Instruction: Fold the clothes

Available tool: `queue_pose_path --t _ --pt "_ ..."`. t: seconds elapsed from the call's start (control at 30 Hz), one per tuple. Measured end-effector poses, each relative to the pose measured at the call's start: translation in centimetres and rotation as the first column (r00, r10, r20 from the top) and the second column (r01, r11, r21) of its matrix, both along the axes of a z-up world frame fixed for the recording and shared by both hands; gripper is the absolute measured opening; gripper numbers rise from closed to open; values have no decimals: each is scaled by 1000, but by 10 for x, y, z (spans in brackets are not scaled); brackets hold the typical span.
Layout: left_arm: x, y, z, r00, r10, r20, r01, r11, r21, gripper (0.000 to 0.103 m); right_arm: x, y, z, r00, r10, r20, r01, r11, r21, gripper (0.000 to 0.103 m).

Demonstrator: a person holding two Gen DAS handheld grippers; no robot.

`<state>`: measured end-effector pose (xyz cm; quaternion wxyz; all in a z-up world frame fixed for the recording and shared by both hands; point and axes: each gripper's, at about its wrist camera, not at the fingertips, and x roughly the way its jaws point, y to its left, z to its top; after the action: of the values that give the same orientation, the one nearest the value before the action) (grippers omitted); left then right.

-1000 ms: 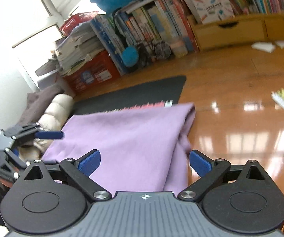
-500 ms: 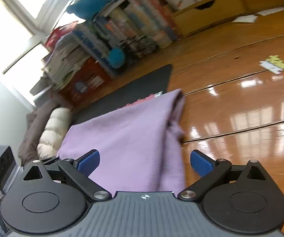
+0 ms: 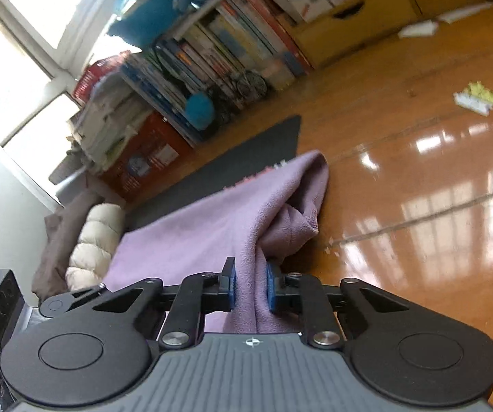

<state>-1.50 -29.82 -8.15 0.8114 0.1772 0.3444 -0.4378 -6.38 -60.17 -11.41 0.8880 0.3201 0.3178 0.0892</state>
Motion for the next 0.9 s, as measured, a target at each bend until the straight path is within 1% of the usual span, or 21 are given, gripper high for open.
queue_pose_path --t 0.03,0.07,0.1,0.2,0.3,0.37,0.43,0.47,0.5,0.53,0.6,0.73,0.8,0.87,0.9 --pt "0 0 3 1000 -1 -5 1 1000 -5 42 0 0 3 1000 3 9 -3 1000 2 18" --pt "0 0 5 1000 -2 -6 2 1000 -6 32 1 0 5 1000 6 18 -6 1000 3 18" --pt "0 0 6 1000 -6 -3 6 1000 -6 30 1 1 8 1000 13 26 -13 1000 -1 18" --pt "-1 -2 3 1000 -18 -5 18 1000 3 27 5 6 13 999 35 22 -34 998 -59 19" --pt "0 -1 1 1000 -16 -10 16 1000 -13 27 8 9 11 999 37 -16 -39 991 -128 27" --pt "1 0 1 1000 -14 -17 13 1000 -22 28 9 11 7 999 31 -37 -37 986 -164 28" --pt "1 0 1 1000 -16 -14 16 1000 -23 28 7 10 4 999 25 -28 -29 984 -177 36" --pt "1 0 1 1000 -17 -14 17 1000 -22 28 7 11 3 999 22 -23 -26 982 -185 38" --pt "1 0 1 1000 -17 -14 17 1000 -22 28 6 11 3 1000 15 -18 -19 981 -194 45" --pt "1 0 1 1000 -17 -14 17 1000 -23 28 6 12 2 1000 11 -11 -13 979 -201 55" --pt "1 1 0 1000 -16 -16 15 1000 -26 28 7 14 -1 1000 -4 4 5 978 -208 64" --pt "1 1 0 1000 -14 -18 14 999 -30 28 8 23 -5 1000 15 19 -10 978 -210 66" --pt "1 1 0 1000 -14 -17 14 999 -33 28 8 30 -6 999 28 24 -22 975 -220 65" --pt "1 1 0 1000 -13 -19 12 999 -37 28 9 36 -7 999 41 19 -36 975 -220 54" --pt "1 2 0 1000 -13 -20 12 999 -39 28 9 38 -7 999 39 10 -35 975 -221 44"
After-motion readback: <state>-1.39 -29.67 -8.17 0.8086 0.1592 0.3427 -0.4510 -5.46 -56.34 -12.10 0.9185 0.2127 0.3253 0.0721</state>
